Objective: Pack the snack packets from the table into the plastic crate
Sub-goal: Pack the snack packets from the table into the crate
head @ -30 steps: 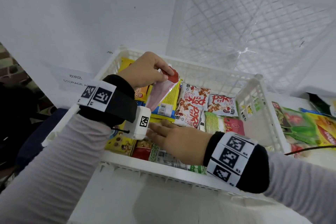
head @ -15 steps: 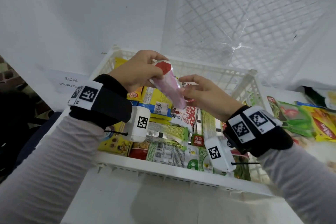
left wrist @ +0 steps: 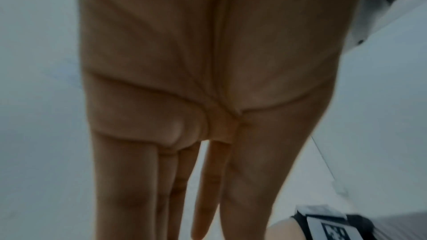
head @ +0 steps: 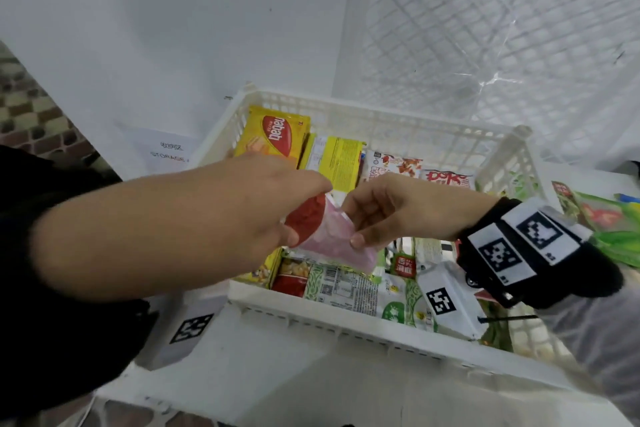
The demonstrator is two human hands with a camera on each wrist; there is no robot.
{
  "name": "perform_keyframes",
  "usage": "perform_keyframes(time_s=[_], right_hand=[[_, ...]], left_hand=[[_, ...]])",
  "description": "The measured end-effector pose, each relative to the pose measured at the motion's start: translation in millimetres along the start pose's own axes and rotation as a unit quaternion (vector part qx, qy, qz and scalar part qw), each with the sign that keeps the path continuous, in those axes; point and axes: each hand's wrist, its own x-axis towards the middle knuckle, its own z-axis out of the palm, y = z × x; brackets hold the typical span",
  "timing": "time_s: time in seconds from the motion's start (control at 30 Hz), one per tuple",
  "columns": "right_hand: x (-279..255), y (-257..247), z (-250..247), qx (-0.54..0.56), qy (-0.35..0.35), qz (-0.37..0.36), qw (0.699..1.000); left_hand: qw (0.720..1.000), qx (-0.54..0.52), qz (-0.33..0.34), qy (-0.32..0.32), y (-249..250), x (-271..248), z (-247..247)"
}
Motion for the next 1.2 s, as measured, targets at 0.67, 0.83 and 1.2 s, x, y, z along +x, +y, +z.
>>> perform_keyframes(time_s=[0.67,0.83,1.2], right_hand=[[10,0,52,-0.515,0.088,-0.004,0.853],[6,-4,52,-0.536,-0.016,-0.086,0.840],[13,17,54,-0.480,0.011,-0.097,0.872]], left_hand=[[0.998,0.051,0.047,-0.007,13,-12,87],[0.983,0.136,0.123,0.028,13,-11,87],[0.983,0.160,0.088,-0.024,2,9,94]])
